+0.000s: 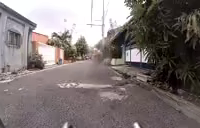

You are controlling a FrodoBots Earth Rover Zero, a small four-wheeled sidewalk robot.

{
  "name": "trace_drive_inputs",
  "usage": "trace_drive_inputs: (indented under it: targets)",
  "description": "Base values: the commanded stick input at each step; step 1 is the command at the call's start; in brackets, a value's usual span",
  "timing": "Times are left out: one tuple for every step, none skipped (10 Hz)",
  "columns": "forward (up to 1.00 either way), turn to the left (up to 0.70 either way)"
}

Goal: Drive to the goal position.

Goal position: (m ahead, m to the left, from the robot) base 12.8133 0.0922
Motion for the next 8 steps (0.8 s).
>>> trace_drive_inputs:
  targets:
    - [0.45, 0.00]
    - [0.45, 0.00]
    - [0.45, 0.00]
    - [0.45, 0.00]
    - [0.45, 0.00]
    - [0.45, 0.00]
    - [0.45, 0.00]
    - [0.48, 0.00]
